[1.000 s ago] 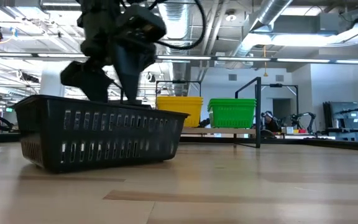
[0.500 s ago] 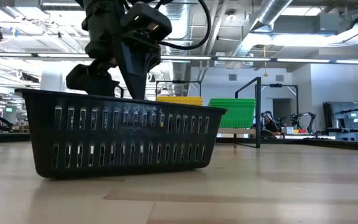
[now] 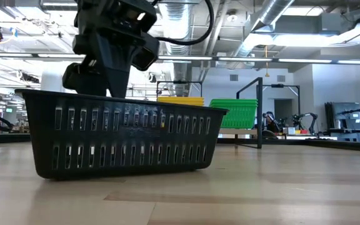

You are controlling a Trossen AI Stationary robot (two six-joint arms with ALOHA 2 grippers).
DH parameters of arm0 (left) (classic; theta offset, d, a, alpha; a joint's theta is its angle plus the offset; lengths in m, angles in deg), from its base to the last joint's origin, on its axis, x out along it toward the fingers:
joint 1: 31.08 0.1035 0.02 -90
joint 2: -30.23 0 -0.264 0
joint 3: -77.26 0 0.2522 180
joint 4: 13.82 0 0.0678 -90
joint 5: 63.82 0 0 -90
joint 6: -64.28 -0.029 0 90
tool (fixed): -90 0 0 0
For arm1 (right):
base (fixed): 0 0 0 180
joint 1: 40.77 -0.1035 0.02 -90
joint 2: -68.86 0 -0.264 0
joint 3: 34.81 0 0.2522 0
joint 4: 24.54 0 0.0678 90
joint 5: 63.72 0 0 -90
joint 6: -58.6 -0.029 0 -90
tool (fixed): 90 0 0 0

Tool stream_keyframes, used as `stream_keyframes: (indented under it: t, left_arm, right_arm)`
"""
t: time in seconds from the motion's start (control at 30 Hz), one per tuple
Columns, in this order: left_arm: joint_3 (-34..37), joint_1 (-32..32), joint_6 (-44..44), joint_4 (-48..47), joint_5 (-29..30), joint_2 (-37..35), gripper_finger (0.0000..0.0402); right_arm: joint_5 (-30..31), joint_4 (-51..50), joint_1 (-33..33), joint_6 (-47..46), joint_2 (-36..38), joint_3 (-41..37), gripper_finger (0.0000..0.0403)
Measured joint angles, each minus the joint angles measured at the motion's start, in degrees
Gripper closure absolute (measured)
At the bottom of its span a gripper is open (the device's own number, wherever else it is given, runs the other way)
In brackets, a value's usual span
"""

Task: Stack baskets on shelf by color
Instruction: Stack the top black bin on top of the black bin on the shelf

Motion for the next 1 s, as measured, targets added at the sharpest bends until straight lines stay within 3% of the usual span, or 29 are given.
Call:
stream_keyframes:
  t: [0.33, 0.77, 1.0]
  left_arm:
    - [0.3, -1.7, 0.0, 0.0, 0.7, 0.2, 0.0125]
    - [0.1, -3.0, 2.1, 3.1, -0.9, 6.5, 0.0125]
    - [0.0, -2.6, 4.1, -2.1, -2.6, 8.2, 0.0127]
  right_arm:
    - [0.0, 0.0, 0.0, 0.0, 0.0, 0.0, 0.0398]
    - [-0.1, 0.1, 0.0, 1.0, 0.0, 0.0, 0.0398]
    - [-0.2, 0.0, 0.0, 1.1, 0.0, 0.0, 0.0399]
